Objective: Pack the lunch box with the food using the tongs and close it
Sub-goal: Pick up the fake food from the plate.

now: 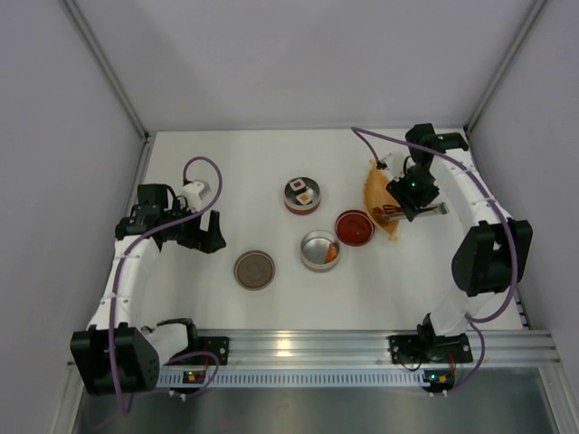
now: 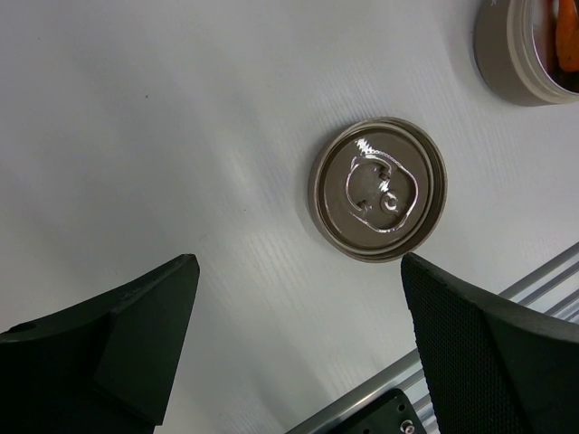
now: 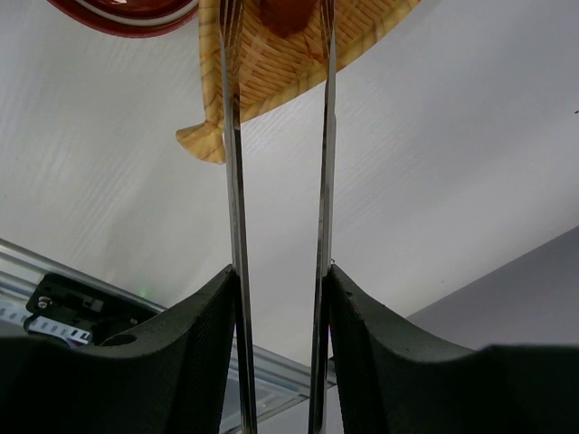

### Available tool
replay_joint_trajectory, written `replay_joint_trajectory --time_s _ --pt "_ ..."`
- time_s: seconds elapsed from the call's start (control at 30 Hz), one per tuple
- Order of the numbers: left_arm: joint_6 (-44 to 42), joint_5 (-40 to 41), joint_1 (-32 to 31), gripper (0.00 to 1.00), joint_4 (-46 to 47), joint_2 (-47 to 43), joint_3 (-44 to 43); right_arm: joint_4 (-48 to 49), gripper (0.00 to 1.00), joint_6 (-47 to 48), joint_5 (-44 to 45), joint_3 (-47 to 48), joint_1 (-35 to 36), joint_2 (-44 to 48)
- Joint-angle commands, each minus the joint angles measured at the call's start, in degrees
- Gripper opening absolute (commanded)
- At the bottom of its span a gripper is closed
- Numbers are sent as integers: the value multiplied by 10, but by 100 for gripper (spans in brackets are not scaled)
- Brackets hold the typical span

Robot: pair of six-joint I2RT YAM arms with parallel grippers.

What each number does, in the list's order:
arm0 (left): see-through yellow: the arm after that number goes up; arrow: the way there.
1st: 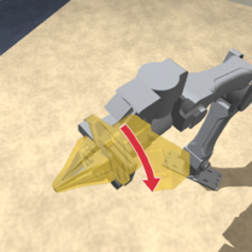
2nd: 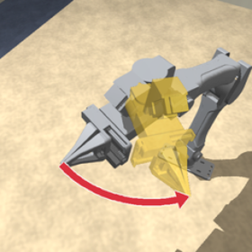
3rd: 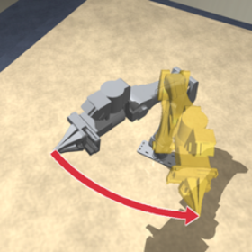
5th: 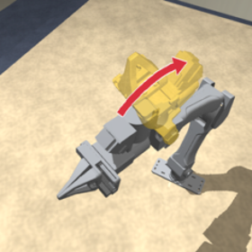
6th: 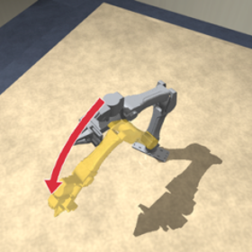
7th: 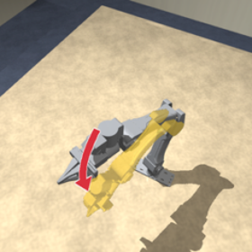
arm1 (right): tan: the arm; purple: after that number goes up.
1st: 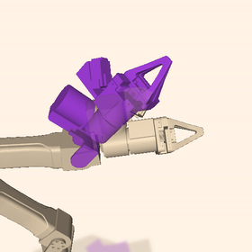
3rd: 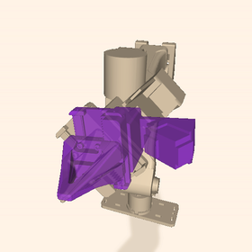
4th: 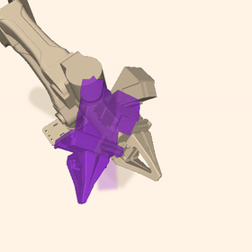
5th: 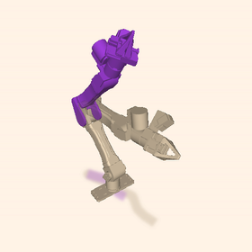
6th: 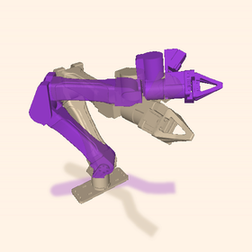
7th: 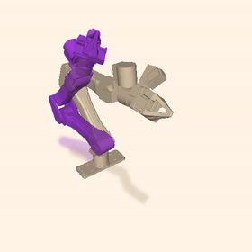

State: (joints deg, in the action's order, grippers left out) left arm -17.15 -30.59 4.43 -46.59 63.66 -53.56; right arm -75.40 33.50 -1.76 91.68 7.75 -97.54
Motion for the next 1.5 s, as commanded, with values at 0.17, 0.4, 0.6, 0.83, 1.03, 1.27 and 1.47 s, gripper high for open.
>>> replay_joint_trajectory --time_s 0.17,0.4,0.6,0.83,1.03,1.27,1.47 --pt "-12 -6 2 98 14 6 0 10 43 7 -4 31 -5 -11" --pt "-10 -5 1 98 12 2 0 33 35 -4 15 21 -5 -13" --pt "-10 -5 1 98 12 1 0 45 31 -13 41 33 -8 -12" --pt "-10 -5 2 98 13 2 1 48 29 -17 42 39 -8 -14" --pt "-10 -5 1 98 15 2 0 41 26 -19 29 55 -7 -10" --pt "-7 -10 1 98 18 8 -1 31 24 -19 25 75 -8 1" --pt "-7 -10 2 98 18 8 -1 28 26 -21 22 71 -7 -8"
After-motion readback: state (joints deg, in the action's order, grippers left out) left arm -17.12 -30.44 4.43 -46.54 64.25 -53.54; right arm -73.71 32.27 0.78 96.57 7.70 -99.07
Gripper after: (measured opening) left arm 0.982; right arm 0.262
